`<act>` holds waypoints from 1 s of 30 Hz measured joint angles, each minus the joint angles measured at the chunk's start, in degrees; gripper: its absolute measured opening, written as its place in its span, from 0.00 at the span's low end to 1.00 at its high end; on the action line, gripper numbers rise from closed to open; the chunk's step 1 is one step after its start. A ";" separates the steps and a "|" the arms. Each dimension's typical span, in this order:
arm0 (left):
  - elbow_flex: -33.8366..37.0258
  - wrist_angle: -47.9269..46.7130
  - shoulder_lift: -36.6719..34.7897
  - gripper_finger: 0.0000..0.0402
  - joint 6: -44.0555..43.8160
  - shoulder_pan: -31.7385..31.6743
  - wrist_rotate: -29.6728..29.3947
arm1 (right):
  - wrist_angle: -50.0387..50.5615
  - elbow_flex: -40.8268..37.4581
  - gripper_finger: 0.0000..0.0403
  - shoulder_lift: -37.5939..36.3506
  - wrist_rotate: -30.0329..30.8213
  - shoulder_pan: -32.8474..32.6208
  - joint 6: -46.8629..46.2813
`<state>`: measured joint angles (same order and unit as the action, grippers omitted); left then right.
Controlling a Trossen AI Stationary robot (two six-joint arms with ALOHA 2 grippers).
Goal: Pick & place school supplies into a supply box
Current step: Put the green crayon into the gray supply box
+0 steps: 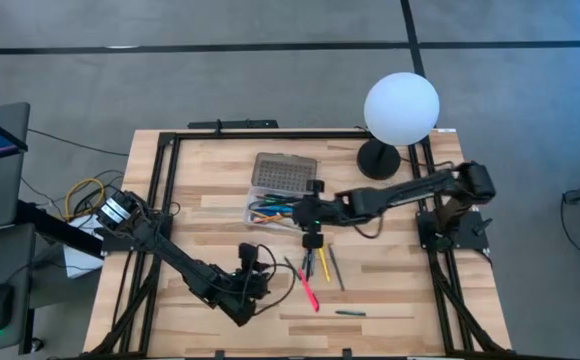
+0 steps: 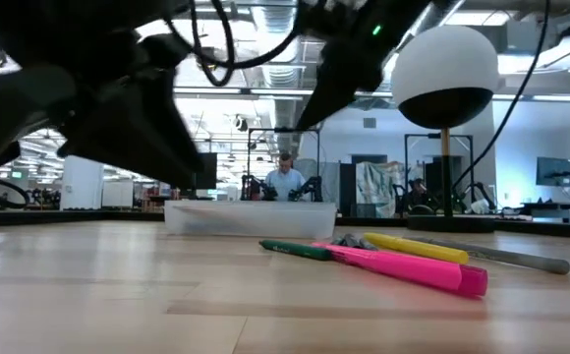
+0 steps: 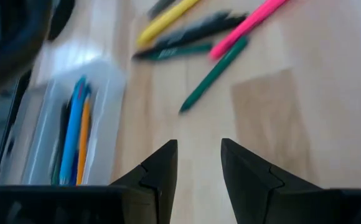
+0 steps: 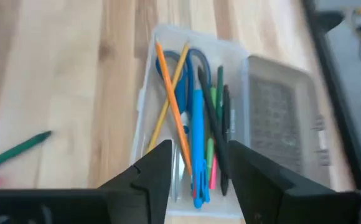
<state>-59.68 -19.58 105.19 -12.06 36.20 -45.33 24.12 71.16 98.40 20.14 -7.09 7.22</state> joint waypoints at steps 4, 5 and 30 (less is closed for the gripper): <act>0.00 6.80 0.00 0.29 9.71 -2.66 6.79 | 0.70 -3.77 0.34 -5.98 4.57 -4.20 -1.19; 0.00 8.12 0.00 0.29 11.94 -3.49 9.09 | 0.55 -5.08 0.33 -7.79 5.61 -5.14 -1.92; -0.07 20.66 3.23 0.29 35.06 -23.78 46.51 | -16.87 -32.99 0.30 -24.93 33.12 -26.52 -15.81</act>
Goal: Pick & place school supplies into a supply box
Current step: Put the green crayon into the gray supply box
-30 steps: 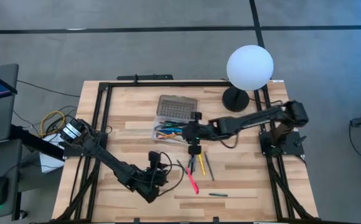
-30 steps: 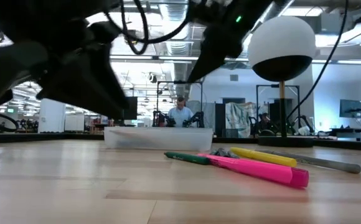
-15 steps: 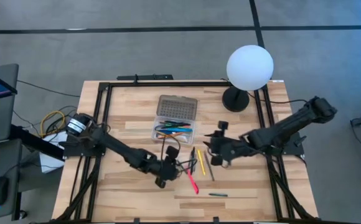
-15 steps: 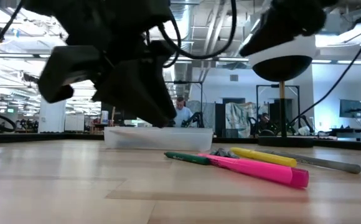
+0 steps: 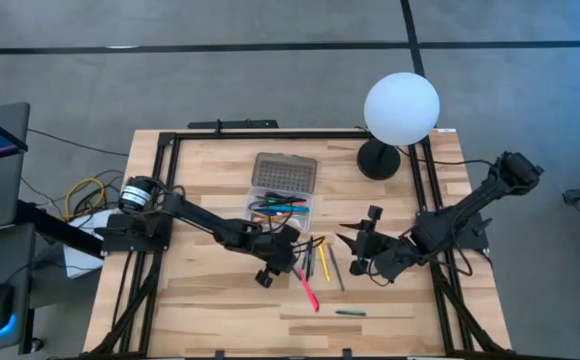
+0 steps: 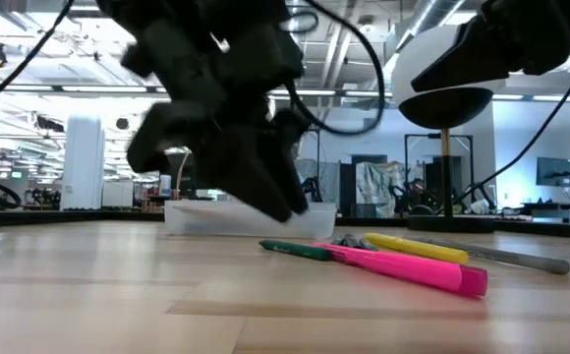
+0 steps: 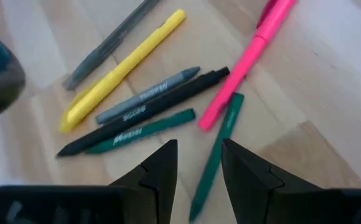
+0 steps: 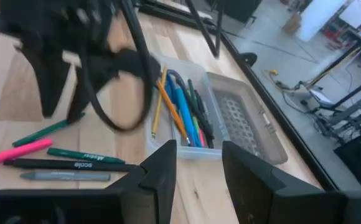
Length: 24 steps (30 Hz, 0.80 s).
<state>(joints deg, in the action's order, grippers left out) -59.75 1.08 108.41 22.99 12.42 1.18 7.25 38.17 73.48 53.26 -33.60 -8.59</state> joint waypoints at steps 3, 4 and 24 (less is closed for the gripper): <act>0.00 0.44 2.12 0.29 0.01 -0.78 1.90 | 0.01 -0.22 0.30 -0.01 0.04 -0.88 -0.37; 0.00 0.49 2.57 0.29 0.01 -0.87 2.00 | -0.01 -0.22 0.30 -0.01 0.10 -1.20 -0.43; -0.35 -6.12 3.94 0.03 -6.92 -0.58 2.43 | -0.03 -0.22 0.30 -0.01 2.34 -2.01 -1.12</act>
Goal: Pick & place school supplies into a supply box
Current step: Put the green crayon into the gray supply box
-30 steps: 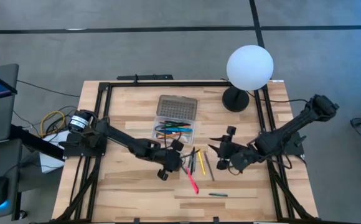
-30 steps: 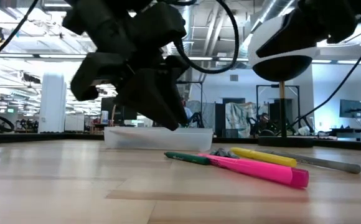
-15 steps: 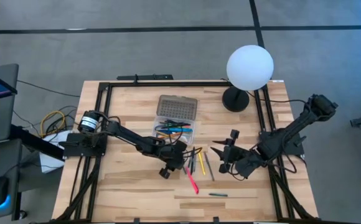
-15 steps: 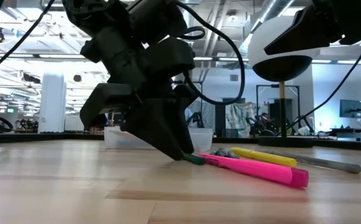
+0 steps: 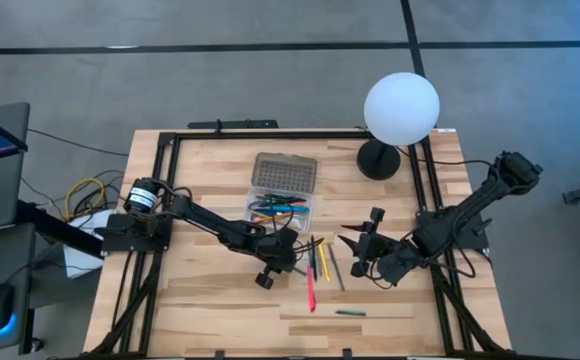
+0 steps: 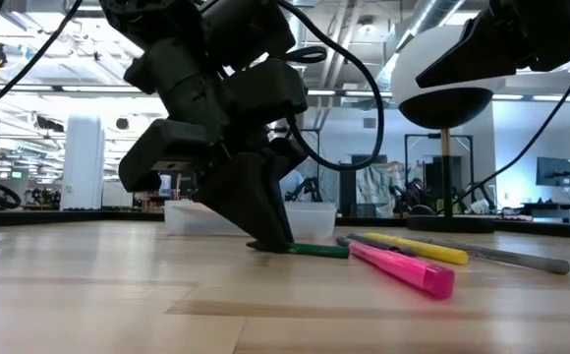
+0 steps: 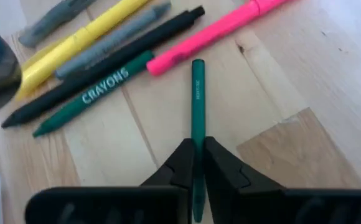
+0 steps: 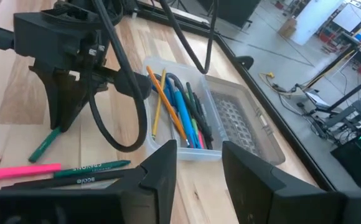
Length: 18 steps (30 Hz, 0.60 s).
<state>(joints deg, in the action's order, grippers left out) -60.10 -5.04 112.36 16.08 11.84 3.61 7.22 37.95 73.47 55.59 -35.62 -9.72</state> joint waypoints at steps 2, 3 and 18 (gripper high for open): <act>-0.04 -2.27 -0.02 0.04 -1.83 0.55 -0.15 | 0.00 0.00 0.30 0.00 -0.03 0.00 0.00; -0.06 -3.55 -0.11 0.05 -3.20 0.86 -0.38 | 0.00 0.00 0.30 0.00 -0.04 0.00 0.00; -0.84 -10.53 -0.57 0.07 -20.79 3.84 -3.52 | 0.09 0.00 0.30 0.00 -0.20 0.00 -0.51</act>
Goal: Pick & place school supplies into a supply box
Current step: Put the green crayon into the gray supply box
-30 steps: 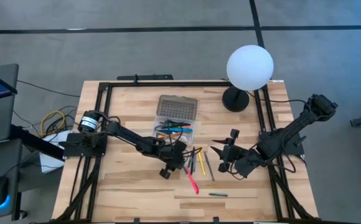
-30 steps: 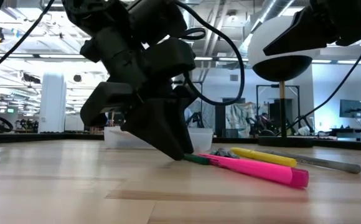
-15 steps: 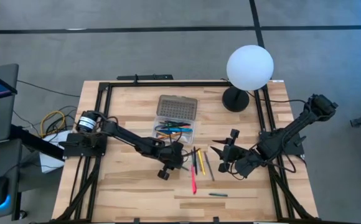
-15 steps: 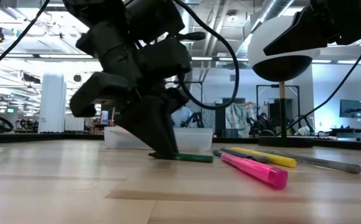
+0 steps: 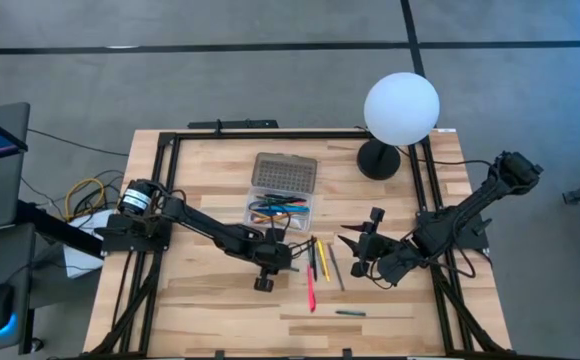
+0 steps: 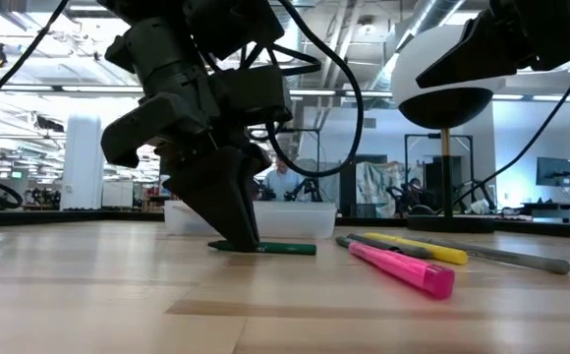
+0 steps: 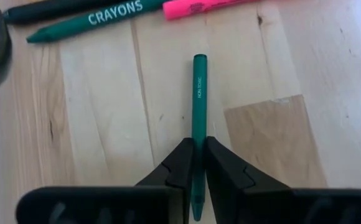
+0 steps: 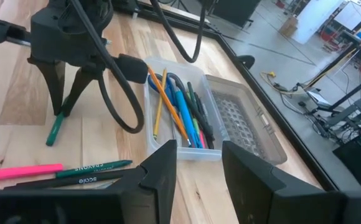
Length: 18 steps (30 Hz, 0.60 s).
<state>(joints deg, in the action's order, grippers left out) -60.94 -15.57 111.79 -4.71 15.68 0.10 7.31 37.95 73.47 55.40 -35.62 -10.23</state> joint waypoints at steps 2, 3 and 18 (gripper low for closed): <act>-0.76 -1.72 0.00 0.07 -0.61 0.06 -0.06 | -0.12 -0.12 0.30 0.00 0.00 0.00 -0.02; -1.34 -3.23 0.02 0.07 -0.65 0.15 -0.04 | -0.13 -0.40 0.30 0.00 0.00 0.00 -0.19; -7.85 -21.33 0.55 0.05 -2.05 1.70 -1.54 | -0.09 -2.47 0.30 0.02 -0.02 0.02 -0.89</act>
<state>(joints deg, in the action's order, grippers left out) -68.79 -36.90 112.34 -6.76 17.39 -1.45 7.22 35.48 73.49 55.37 -35.59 -11.11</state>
